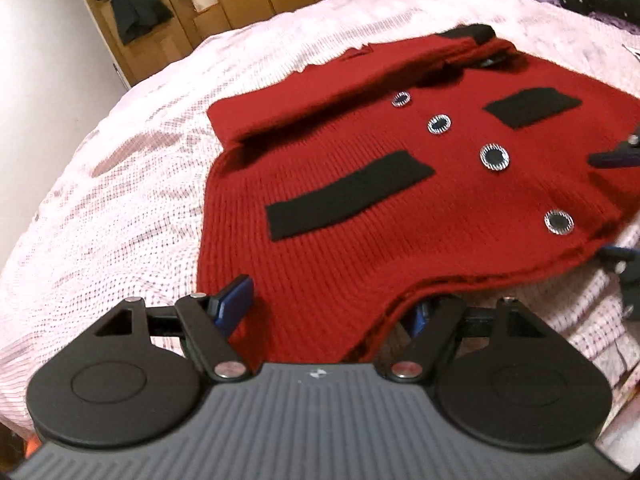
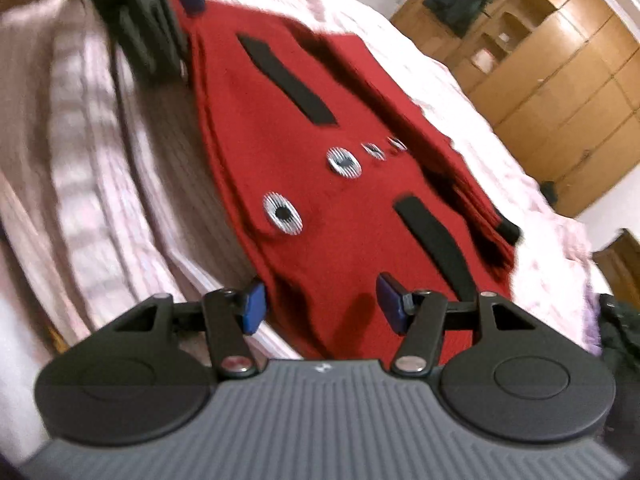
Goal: Fold small clothes
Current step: 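Close both grippers on the hem edge, then lift the hem with both grippers and fold it toward the collar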
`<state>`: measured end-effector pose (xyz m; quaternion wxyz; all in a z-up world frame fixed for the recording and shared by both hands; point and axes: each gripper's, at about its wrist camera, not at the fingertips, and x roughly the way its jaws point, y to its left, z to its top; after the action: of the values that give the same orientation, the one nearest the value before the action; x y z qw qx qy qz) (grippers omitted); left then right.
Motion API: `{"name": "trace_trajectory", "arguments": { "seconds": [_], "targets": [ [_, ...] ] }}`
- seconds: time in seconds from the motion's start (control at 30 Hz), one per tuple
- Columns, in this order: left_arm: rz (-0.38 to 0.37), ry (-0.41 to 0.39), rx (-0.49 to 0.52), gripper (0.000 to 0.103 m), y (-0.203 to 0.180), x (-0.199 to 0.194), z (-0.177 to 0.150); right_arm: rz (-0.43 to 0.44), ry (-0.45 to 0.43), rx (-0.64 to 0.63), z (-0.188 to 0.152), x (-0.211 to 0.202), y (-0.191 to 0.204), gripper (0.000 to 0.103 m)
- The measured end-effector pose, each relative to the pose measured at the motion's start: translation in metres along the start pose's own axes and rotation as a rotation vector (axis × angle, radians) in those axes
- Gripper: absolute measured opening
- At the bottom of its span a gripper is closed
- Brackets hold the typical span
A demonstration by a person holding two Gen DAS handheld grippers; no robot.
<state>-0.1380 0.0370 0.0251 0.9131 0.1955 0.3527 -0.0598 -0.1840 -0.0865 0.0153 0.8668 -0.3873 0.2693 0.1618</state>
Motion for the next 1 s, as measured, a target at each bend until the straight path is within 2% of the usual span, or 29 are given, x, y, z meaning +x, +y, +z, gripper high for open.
{"name": "trace_trajectory", "arguments": {
  "seconds": [0.2,0.37,0.5,0.57,0.6,0.63,0.67,0.73,0.8,1.0],
  "targets": [
    [0.005,-0.002,0.049,0.08,-0.007,0.006,-0.003,-0.18,0.051,0.123,-0.016,0.005,-0.035,0.059],
    [-0.011,-0.002,-0.003,0.08,-0.001,0.008,-0.003,-0.138,0.04,0.221,-0.03,0.004,-0.057,0.059],
    [-0.012,-0.016,0.02,0.078,-0.003,0.005,-0.005,-0.09,0.014,0.222,-0.034,0.002,-0.055,0.059],
    [-0.017,-0.049,0.062,0.065,-0.007,0.0,-0.006,-0.09,0.017,0.22,-0.035,0.003,-0.055,0.057],
    [-0.029,-0.062,0.073,0.053,-0.007,-0.003,-0.005,-0.09,0.015,0.235,-0.035,0.002,-0.057,0.04],
    [-0.048,-0.071,0.072,0.047,-0.006,-0.005,-0.004,-0.086,0.015,0.254,-0.035,0.003,-0.06,0.015],
    [-0.067,-0.079,0.063,0.034,-0.005,-0.008,-0.002,-0.086,0.011,0.281,-0.035,0.002,-0.065,0.01],
    [-0.098,-0.099,0.038,0.021,0.0,-0.012,0.003,-0.08,-0.014,0.324,-0.034,0.002,-0.076,0.01],
    [-0.104,-0.115,0.017,0.014,0.003,-0.015,0.008,-0.083,-0.033,0.355,-0.033,0.0,-0.085,0.01],
    [-0.106,-0.147,-0.058,0.011,0.013,-0.018,0.03,-0.112,-0.092,0.418,-0.021,-0.003,-0.1,0.01]
  ]
}}
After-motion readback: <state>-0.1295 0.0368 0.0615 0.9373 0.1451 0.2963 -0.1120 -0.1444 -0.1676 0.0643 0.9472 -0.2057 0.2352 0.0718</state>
